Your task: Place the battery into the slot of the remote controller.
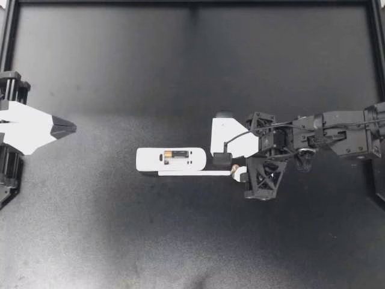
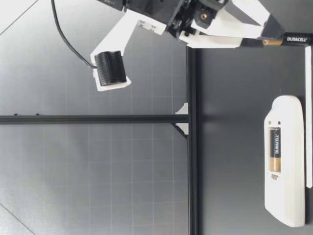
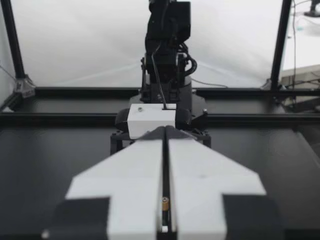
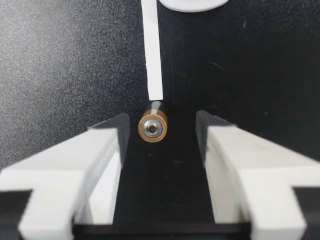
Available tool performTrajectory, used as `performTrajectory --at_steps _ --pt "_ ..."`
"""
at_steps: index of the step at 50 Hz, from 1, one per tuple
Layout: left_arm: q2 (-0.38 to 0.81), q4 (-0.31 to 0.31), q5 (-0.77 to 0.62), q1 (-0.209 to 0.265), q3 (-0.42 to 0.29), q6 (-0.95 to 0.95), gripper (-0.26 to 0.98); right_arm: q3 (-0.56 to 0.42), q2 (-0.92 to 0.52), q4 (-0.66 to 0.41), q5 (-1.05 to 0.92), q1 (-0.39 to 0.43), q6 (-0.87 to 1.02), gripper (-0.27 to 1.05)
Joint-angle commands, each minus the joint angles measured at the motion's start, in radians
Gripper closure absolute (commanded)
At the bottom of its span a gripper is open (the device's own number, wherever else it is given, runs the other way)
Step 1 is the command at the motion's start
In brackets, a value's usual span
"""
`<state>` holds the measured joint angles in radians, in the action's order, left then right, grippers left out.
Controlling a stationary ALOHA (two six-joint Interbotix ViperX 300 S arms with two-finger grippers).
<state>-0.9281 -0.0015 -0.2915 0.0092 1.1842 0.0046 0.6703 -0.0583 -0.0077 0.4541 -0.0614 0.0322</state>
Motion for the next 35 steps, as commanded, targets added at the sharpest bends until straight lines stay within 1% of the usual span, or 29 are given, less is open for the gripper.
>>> performTrajectory --at_steps 1,10,24,35 --pt "0.008 -0.002 -0.008 0.002 -0.011 0.0 0.9 -0.023 0.009 -0.002 -0.003 0.008 0.002 0.31" --pt "0.008 -0.002 -0.008 0.002 -0.011 0.0 0.9 -0.028 0.002 0.0 0.006 0.017 0.002 0.46" --pt "0.008 0.0 -0.008 0.002 -0.011 0.0 0.9 -0.046 0.0 -0.002 0.035 0.018 0.0 0.66" --pt "0.009 -0.002 -0.008 0.0 -0.009 -0.005 0.9 -0.044 0.009 0.0 0.034 0.018 0.0 0.75"
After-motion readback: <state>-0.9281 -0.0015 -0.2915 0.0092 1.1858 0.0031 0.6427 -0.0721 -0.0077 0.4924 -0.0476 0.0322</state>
